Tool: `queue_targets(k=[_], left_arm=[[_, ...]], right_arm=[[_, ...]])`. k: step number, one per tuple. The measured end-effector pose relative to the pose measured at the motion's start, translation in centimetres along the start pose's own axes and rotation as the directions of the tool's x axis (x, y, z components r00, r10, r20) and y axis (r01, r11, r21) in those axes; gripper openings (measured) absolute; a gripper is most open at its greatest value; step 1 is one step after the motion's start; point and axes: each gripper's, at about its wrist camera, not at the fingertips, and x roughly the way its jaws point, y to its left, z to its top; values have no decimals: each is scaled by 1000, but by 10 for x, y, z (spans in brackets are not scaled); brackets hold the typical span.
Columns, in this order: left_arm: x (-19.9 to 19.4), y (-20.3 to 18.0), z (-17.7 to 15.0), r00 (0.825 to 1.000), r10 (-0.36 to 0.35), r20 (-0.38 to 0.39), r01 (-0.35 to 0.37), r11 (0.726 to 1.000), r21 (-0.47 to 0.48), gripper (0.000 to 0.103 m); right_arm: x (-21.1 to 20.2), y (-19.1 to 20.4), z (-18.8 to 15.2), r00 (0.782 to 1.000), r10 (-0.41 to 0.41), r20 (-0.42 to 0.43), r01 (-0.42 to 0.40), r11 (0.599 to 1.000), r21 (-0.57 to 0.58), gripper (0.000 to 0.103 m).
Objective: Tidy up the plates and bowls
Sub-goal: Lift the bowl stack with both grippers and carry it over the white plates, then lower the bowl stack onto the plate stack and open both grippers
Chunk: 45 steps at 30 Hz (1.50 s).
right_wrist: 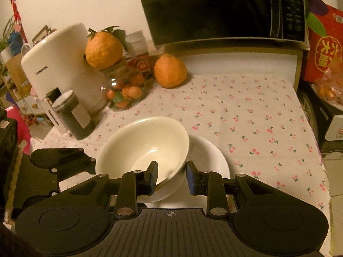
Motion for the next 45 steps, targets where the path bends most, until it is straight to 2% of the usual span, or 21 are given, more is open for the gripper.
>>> queue_targets(k=[12, 19, 21, 22, 23, 24, 25, 29, 36, 39, 45], left_arm=[[11, -7, 0, 999, -5, -33, 6, 1000, 23, 64], [13, -7, 0, 999, -2, -39, 3, 1000, 26, 65], [13, -8, 0, 999, -2, -42, 3, 1000, 29, 70], [12, -8, 0, 999, -6, -39, 7, 999, 33, 76], [10, -9, 1, 999, -10, -35, 11, 999, 37, 84], [9, -10, 1, 999, -12, -34, 13, 999, 40, 86], [8, -11, 2, 999, -14, -34, 15, 999, 41, 88], [5, -10, 2, 999, 3, -51, -1, 999, 39, 91], [-15, -1, -1, 998, 40, -47, -42, 998, -40, 96], [-26, 0, -4, 999, 31, -44, -35, 995, -90, 96], [-44, -11, -7, 995, 78, -63, -87, 986, -145, 97]], right_arm=[[6, -9, -6, 998, -30, -49, 31, 1000, 6, 28], [6, -9, -6, 998, -34, -50, 34, 999, -3, 30], [6, -9, -6, 998, -29, -50, 29, 1000, -1, 31], [6, -8, -5, 998, -29, -50, 29, 1000, -1, 31], [6, -8, -5, 998, -30, -53, 30, 1000, -2, 36], [6, -8, -5, 998, -27, -54, 27, 1000, -1, 39], [6, -9, -5, 998, -25, -54, 25, 1000, 4, 48], [3, -12, -3, 998, -29, -48, 31, 999, 31, 67], [-14, -30, 1, 997, -63, -39, 67, 993, 99, 75], [-23, -34, -2, 996, -79, -45, 84, 989, 122, 78], [-39, -28, -17, 986, -117, -117, 135, 977, 165, 80]])
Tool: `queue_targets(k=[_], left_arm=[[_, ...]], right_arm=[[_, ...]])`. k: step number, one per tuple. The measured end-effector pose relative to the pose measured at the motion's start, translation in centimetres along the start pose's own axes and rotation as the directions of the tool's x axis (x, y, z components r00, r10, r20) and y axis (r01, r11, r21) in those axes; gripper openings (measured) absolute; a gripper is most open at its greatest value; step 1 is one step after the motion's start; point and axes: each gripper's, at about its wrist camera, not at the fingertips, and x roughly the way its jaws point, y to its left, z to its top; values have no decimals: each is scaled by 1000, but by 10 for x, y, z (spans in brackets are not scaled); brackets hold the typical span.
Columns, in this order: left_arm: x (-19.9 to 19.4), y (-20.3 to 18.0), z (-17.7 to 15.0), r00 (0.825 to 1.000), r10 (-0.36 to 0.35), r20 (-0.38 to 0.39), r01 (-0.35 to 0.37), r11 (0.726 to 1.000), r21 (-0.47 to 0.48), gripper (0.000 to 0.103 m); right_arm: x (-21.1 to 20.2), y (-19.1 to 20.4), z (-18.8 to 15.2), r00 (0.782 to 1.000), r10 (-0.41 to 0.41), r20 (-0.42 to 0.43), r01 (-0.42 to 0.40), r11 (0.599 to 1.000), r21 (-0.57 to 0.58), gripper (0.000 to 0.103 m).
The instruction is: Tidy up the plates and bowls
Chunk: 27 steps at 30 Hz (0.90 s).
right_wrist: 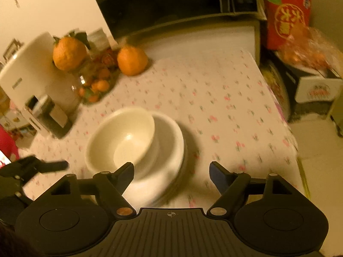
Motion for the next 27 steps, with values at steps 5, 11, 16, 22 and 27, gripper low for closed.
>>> queue_targets(k=[5, 11, 16, 22, 27], left_arm=[[-8, 3, -6, 998, 28, -60, -38, 986, -165, 101], [-12, -2, -16, 989, 109, -102, -129, 966, -226, 102], [-15, -3, -22, 974, 200, -110, -222, 945, -240, 102], [-14, -2, -29, 966, 209, -152, -246, 923, -296, 102], [-15, -4, -31, 957, 240, -160, -282, 900, -333, 102]], right_arm=[[-12, 19, -24, 996, -81, -31, 78, 994, -71, 85], [-24, 30, -39, 993, -116, -4, 116, 992, -49, 91], [-30, 35, -51, 989, -147, 26, 148, 988, -51, 93], [-31, 46, -58, 983, -176, 59, 179, 981, -70, 94], [-23, 50, -58, 980, -194, 46, 196, 978, -63, 98]])
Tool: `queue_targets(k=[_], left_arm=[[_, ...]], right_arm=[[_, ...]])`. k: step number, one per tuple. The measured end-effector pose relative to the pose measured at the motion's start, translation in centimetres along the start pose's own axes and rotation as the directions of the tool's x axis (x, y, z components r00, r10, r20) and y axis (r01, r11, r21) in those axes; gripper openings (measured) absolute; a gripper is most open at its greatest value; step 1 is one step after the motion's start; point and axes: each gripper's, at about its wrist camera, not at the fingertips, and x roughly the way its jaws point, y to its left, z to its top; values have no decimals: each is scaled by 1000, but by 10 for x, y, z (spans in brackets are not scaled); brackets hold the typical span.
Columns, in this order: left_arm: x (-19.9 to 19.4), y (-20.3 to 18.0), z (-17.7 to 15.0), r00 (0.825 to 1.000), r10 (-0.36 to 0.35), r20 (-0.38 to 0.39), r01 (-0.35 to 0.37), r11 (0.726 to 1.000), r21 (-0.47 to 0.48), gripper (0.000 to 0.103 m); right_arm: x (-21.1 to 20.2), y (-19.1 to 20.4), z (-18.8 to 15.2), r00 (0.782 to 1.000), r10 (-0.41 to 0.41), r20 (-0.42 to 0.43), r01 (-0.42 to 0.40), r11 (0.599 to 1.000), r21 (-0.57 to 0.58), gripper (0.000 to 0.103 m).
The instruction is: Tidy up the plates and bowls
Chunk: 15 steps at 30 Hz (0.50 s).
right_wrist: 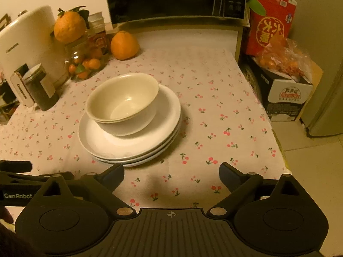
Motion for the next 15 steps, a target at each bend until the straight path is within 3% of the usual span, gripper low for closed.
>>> queue_targets(k=[6, 15], left_arm=[[-4, -1, -2, 998, 47, 33, -46, 998, -36, 102], [-7, -5, -4, 996, 71, 46, -70, 997, -29, 102]], right_arm=[[6, 2, -2, 999, -39, -8, 39, 999, 6, 98], [8, 7, -3, 999, -30, -14, 30, 1000, -3, 98]])
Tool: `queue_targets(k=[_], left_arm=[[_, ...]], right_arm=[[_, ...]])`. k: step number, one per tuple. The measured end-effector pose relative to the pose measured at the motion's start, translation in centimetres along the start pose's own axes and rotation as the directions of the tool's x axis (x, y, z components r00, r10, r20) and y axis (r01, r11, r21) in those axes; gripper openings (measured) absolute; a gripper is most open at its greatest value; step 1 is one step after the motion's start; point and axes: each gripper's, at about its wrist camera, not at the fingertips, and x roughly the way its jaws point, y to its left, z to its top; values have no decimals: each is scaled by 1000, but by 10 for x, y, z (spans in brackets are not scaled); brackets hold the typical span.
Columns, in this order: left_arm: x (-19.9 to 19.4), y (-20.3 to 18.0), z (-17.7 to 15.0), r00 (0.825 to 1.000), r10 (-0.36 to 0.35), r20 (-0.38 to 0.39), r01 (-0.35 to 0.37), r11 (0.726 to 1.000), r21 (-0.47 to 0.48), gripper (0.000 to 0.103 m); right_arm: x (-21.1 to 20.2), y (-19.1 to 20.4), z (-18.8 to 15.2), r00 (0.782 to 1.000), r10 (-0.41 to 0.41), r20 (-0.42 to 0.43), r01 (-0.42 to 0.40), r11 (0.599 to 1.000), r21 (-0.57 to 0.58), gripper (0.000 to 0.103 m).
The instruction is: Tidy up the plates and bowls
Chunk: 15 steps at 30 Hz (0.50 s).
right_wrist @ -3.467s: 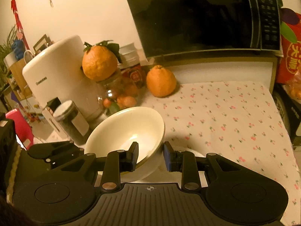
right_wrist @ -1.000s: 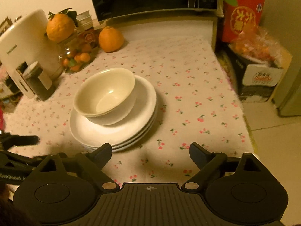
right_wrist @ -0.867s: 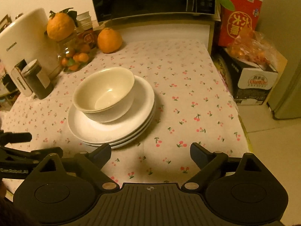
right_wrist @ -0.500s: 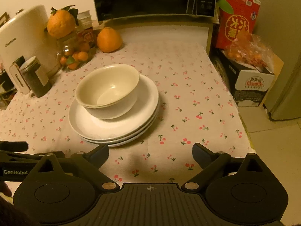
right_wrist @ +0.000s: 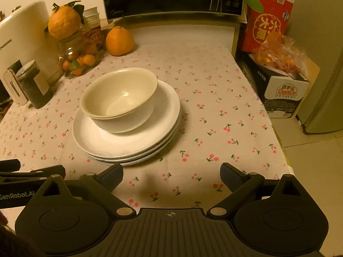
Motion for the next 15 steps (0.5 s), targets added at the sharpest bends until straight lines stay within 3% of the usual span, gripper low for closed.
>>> queue_targets(k=[15], left_arm=[[-1, -3, -1, 1000, 9, 3, -9, 1000, 16, 102]], right_arm=[[3, 5, -2, 1000, -8, -6, 8, 1000, -28, 99]])
